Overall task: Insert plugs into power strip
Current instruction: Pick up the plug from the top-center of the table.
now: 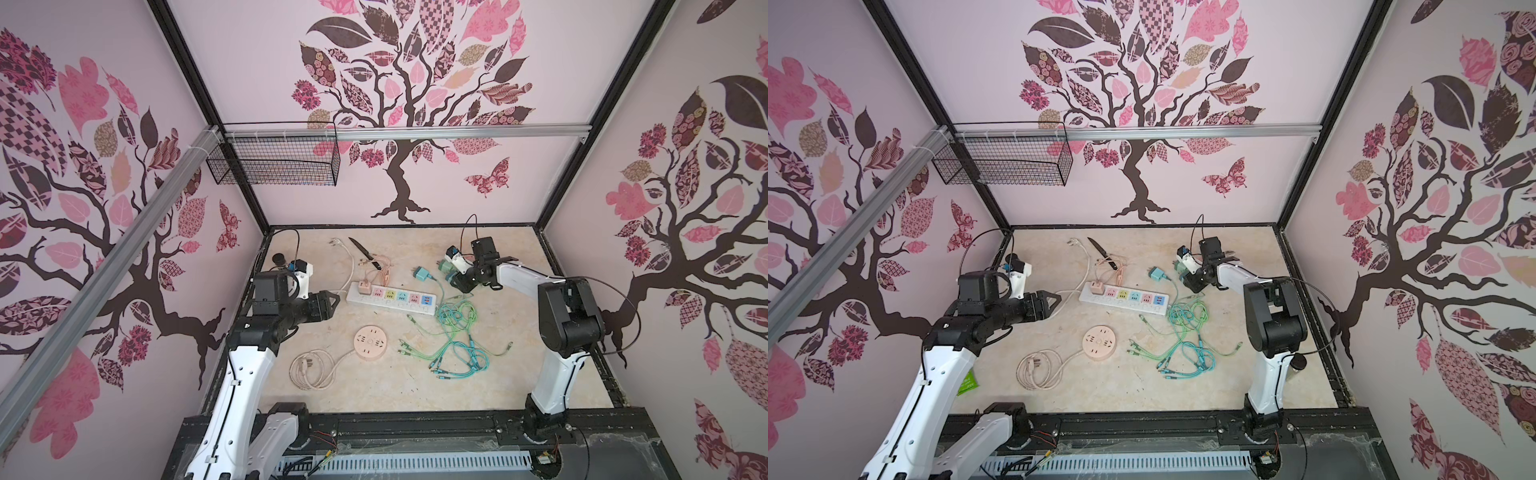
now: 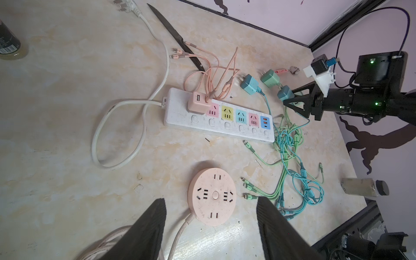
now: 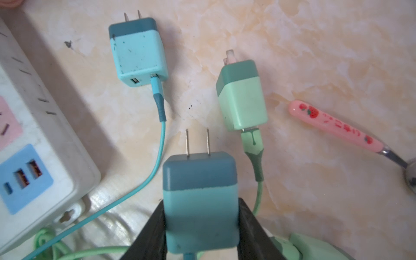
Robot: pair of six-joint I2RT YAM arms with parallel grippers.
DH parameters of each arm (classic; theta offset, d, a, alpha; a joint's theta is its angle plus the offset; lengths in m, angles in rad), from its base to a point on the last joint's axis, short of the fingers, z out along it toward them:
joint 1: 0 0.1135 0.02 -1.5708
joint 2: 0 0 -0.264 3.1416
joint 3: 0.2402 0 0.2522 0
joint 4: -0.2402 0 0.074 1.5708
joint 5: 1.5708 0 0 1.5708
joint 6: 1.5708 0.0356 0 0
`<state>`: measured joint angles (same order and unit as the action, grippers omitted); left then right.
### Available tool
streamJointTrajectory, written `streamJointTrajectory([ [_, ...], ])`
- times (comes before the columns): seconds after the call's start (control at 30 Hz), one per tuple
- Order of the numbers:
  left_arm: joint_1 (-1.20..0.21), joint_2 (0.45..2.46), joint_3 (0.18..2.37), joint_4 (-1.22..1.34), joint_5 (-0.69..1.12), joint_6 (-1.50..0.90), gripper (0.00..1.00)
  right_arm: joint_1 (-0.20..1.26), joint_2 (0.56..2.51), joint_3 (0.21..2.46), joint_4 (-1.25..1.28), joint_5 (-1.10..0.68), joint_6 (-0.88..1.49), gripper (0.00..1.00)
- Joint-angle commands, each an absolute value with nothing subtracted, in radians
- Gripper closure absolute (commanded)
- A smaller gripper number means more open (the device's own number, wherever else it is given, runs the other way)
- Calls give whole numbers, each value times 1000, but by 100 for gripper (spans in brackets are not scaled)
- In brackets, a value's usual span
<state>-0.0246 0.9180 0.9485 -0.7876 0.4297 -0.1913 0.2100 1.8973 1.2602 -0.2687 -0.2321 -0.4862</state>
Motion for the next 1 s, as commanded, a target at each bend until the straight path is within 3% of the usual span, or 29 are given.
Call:
streamJointTrajectory([
  [0.0,-21,914,1006,-771,457,-204,32,215,1833,1248,-256,-252,-418,68],
  [0.5,-44,964,1014,-699,616,-264,32,219,1578,1035,-6,-339,-211,75],
  [0.97,-163,1050,1052,-641,595,-307,32,251,1330,880,124,-318,-105,79],
])
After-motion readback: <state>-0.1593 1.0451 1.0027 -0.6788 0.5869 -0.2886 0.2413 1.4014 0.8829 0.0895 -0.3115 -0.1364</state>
